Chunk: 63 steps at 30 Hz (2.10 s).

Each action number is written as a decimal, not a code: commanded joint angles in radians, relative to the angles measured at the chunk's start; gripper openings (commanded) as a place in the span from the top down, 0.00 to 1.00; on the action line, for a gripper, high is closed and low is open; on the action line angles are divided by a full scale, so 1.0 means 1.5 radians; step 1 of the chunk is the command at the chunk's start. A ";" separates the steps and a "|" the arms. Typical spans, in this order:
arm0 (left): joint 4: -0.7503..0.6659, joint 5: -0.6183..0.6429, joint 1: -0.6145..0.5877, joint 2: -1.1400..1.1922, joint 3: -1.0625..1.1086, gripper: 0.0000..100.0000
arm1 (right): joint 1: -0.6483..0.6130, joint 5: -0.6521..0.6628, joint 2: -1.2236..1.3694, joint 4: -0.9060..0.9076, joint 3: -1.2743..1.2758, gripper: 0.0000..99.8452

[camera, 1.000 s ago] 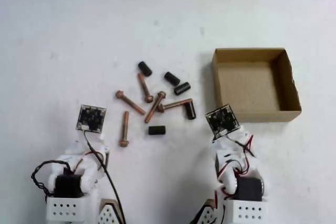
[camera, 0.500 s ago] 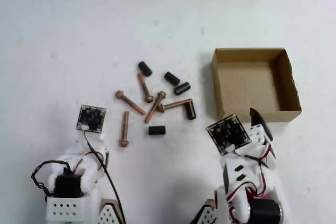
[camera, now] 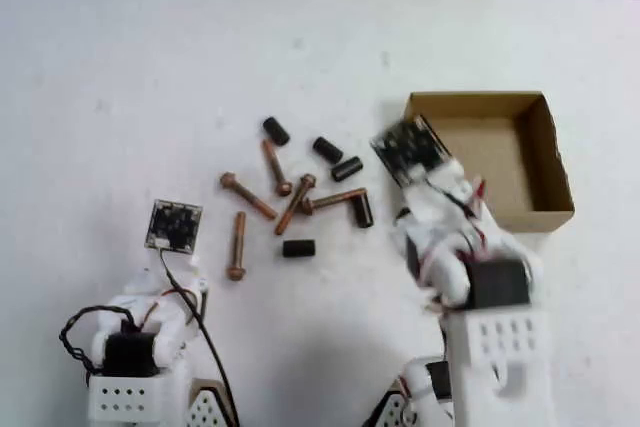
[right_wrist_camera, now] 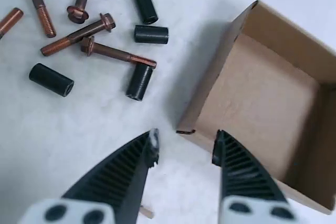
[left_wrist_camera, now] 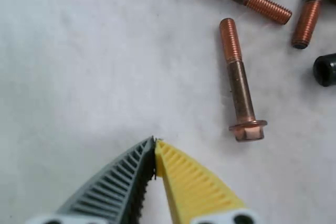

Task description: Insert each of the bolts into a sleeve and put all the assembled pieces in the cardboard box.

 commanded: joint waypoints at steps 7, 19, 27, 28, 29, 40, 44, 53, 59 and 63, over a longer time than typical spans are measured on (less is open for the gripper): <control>0.006 0.000 -0.003 -0.007 -0.001 0.98 | -0.060 -0.094 0.301 -0.001 -0.171 0.84; 0.006 0.000 -0.003 -0.007 -0.001 0.98 | -0.071 -0.094 0.629 -0.030 -0.293 0.84; 0.006 0.000 -0.003 -0.007 -0.001 0.98 | -0.073 -0.178 0.754 -0.095 -0.342 0.84; 0.006 0.000 -0.003 -0.007 -0.001 0.98 | -0.074 -0.180 0.766 -0.095 -0.352 0.84; 0.006 0.000 -0.003 -0.007 -0.001 0.98 | -0.074 -0.180 0.775 -0.094 -0.360 0.84; 0.006 0.000 -0.003 -0.007 -0.001 0.98 | -0.071 -0.173 0.882 -0.094 -0.428 0.84; 0.006 0.000 -0.003 -0.007 -0.001 0.98 | -0.069 -0.172 0.892 -0.094 -0.443 0.91; 0.006 0.000 -0.003 -0.007 -0.001 0.98 | -0.070 -0.140 0.892 -0.094 -0.452 0.97; 0.006 0.000 -0.003 -0.007 -0.001 0.98 | -0.069 -0.077 0.848 -0.061 -0.452 0.98; 0.006 0.000 -0.003 -0.007 -0.001 0.98 | -0.074 -0.075 0.766 -0.018 -0.451 0.98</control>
